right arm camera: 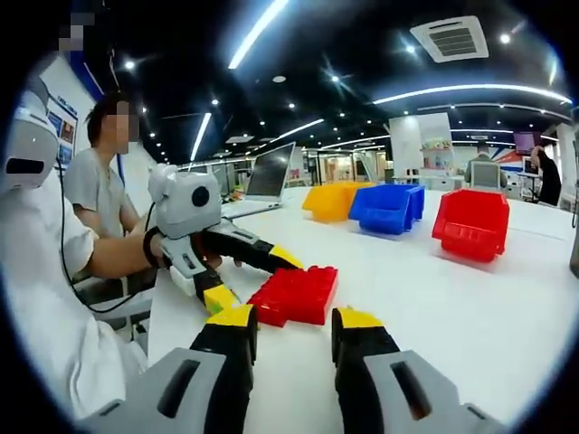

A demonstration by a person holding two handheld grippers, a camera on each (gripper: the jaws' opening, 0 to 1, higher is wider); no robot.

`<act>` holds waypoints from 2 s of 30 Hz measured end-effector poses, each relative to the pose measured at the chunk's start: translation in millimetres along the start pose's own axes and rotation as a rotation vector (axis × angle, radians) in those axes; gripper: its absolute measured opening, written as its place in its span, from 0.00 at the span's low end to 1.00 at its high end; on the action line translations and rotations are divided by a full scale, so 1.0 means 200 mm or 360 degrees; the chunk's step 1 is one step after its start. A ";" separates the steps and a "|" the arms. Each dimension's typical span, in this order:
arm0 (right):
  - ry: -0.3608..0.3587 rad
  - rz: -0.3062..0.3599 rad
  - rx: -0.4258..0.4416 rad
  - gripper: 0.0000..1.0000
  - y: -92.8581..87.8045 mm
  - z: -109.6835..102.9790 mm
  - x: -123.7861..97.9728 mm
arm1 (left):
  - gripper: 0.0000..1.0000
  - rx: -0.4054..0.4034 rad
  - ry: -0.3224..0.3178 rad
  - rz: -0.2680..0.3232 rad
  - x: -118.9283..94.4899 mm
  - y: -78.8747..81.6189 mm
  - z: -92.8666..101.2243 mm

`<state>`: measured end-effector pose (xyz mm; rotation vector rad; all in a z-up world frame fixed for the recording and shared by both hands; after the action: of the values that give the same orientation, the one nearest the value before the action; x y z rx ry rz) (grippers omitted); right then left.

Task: Take apart the toy blocks one by one and place each separated block into its matching bin, sorting the blocks by their type until all the connected pieces are disassembled and separated into the correct bins

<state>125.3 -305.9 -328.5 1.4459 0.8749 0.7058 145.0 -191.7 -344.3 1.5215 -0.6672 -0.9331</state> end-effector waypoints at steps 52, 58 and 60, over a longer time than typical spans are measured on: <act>0.0001 0.0019 -0.0007 0.33 -0.01 0.06 -0.01 | 0.45 -0.0087 0.0166 0.0405 0.17 0.49 -0.43; 0.0007 0.0010 -0.0031 0.33 -0.02 0.07 -0.01 | 0.45 0.0008 0.0178 0.0448 0.41 0.72 -0.57; -0.0001 0.0018 -0.0029 0.33 -0.01 0.07 -0.02 | 0.45 0.0014 0.0188 0.0438 0.51 0.77 -0.61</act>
<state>135.7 -316.2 -332.1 1.4359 0.8580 0.7202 315.3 -238.9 -212.1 1.4372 -0.7730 -0.6280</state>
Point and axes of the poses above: the point that each gripper's makers call its tool centre point, and the gripper's own axes: x roughly forward along the fingers, z roughly to its right, y roughly out of its top, the point moved 5 cm from there along -x, roughly backward along the fingers, and after that the axes turned 9 degrees about z, right-handed, at the moved point
